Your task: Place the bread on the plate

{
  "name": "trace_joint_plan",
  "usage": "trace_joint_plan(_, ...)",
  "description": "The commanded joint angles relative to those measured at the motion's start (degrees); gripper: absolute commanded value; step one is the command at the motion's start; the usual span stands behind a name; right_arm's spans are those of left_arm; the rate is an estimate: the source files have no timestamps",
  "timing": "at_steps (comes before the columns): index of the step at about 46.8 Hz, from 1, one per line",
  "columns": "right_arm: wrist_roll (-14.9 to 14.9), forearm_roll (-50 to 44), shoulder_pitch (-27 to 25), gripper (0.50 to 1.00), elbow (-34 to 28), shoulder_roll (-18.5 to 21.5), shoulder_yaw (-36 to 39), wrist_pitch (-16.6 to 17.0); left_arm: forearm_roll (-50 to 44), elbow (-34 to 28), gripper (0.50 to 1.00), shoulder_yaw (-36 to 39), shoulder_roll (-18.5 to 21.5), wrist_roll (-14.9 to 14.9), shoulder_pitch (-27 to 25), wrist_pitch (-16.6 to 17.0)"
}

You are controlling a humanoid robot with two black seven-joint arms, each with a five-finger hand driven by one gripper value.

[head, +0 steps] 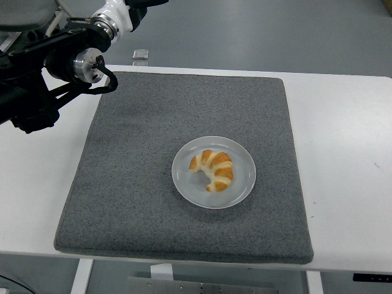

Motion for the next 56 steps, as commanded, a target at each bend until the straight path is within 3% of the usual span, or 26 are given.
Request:
trace_joint_plan(1, 0.0, 0.0, 0.0, 0.93, 0.0, 0.0, -0.02, 0.0, -2.78, 0.54, 0.992, -0.05, 1.49, 1.84, 0.18, 0.01)
trace_joint_plan(14, 0.0, 0.0, 0.0, 0.93, 0.0, 0.0, -0.02, 0.0, -6.74, 0.46, 0.994, -2.59, 4.31, 3.69, 5.28, -1.75)
trace_joint_plan(24, 0.0, 0.0, 0.0, 0.932, 0.0, 0.0, 0.07, 0.0, -6.83, 2.38, 0.994, -3.47, 4.66, 4.13, 8.71, -8.16)
trace_joint_plan(33, 0.0, 0.0, 0.0, 0.932, 0.0, 0.0, -0.02, 0.0, -6.83, 8.89, 0.996, -4.79, 4.49, 2.99, 10.2, -13.35)
trace_joint_plan(39, 0.0, 0.0, 0.0, 0.932, 0.0, 0.0, -0.02, 0.0, -6.48, 11.26, 0.999, -7.51, 4.31, 2.81, 11.87, -14.93)
trace_joint_plan(48, 0.0, 0.0, 0.0, 0.93, 0.0, 0.0, -0.02, 0.0, -5.95, 12.23, 0.999, -8.92, 4.22, 2.72, 13.54, -18.36)
trace_joint_plan(56, 0.0, 0.0, 0.0, 0.932, 0.0, 0.0, -0.02, 0.0, -6.04, 12.23, 0.999, -10.24, 4.05, 0.61, 15.74, -19.68)
